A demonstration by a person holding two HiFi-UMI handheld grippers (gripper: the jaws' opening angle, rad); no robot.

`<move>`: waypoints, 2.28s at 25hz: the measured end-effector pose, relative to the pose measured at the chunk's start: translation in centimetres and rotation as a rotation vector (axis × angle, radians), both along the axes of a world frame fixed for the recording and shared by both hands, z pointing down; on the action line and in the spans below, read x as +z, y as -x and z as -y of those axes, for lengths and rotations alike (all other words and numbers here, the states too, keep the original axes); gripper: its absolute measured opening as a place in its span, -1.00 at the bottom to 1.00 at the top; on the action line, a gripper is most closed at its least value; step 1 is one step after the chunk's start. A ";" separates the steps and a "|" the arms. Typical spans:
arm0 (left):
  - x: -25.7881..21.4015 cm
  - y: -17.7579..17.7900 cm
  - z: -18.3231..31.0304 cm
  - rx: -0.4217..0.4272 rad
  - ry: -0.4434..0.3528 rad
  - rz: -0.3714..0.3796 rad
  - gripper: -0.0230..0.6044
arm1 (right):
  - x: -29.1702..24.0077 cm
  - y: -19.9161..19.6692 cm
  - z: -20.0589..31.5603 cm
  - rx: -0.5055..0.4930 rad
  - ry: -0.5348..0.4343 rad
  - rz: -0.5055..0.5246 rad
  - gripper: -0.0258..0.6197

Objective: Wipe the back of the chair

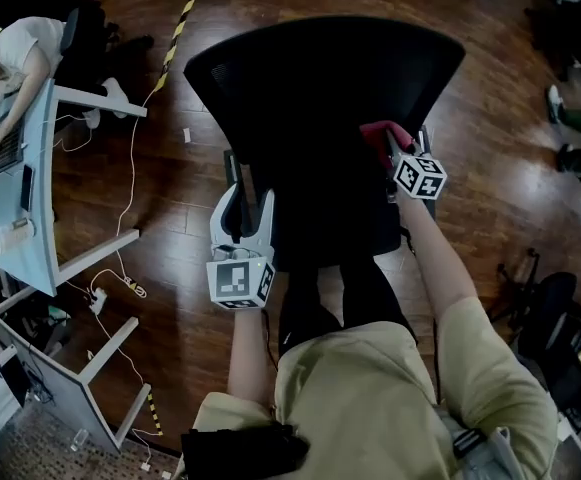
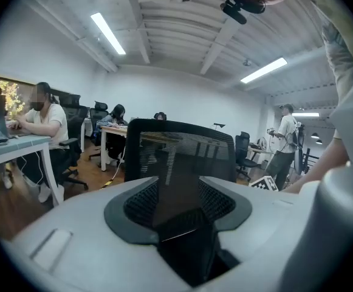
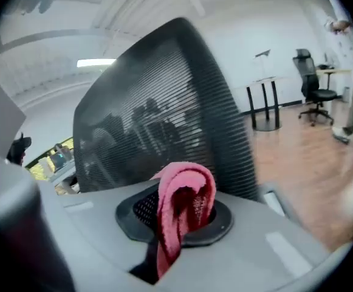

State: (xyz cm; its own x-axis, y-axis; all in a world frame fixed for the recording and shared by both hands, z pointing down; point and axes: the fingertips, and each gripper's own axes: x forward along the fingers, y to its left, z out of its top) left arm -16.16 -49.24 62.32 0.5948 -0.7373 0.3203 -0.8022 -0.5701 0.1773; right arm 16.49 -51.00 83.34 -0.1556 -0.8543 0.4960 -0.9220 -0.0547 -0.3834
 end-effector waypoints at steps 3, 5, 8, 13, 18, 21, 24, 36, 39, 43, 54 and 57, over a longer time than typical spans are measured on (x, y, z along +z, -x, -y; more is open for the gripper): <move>0.1 -1.5 0.0 0.037 -0.019 0.019 -0.30 | -0.7 -5.6 -2.3 0.069 0.001 -0.043 -0.81; -0.1 -1.9 0.0 0.036 -0.031 0.022 -0.30 | -0.8 -5.7 -2.5 0.054 0.000 -0.045 -0.81; -0.5 -2.0 -0.4 0.021 -0.033 0.024 -0.30 | -0.5 -0.7 -1.9 -0.043 -0.004 0.014 -0.81; -0.1 1.0 -1.3 -0.038 -0.015 0.044 -0.30 | 0.1 18.3 0.8 -0.383 -0.057 0.168 -0.81; 1.0 3.5 -3.3 -0.068 0.020 0.088 -0.30 | -1.5 33.1 3.5 -0.591 -0.137 0.331 -0.81; 2.0 4.0 -4.0 -0.070 0.034 0.098 -0.30 | -0.9 33.7 5.3 -0.498 -0.118 0.333 -0.81; 2.4 3.3 -4.5 -0.059 0.050 0.085 -0.30 | 1.5 28.4 5.3 -0.365 -0.053 0.272 -0.81; 1.1 -3.1 -3.4 0.053 0.022 0.008 -0.30 | 1.6 -5.6 -3.7 0.154 0.030 -0.076 -0.81; 1.3 -1.9 -3.0 0.036 0.020 0.012 -0.30 | 1.7 -2.1 -2.7 0.079 0.016 -0.062 -0.81; 2.2 0.3 -2.7 -0.014 0.033 0.023 -0.30 | 4.3 14.0 -1.4 -0.283 0.028 0.054 -0.81; 4.3 2.7 -2.8 -0.076 0.070 0.056 -0.30 | 6.7 29.1 3.6 -0.307 0.022 0.252 -0.81; 4.3 1.6 -2.8 -0.068 0.087 0.037 -0.30 | 7.1 17.2 2.5 -0.126 0.048 0.049 -0.81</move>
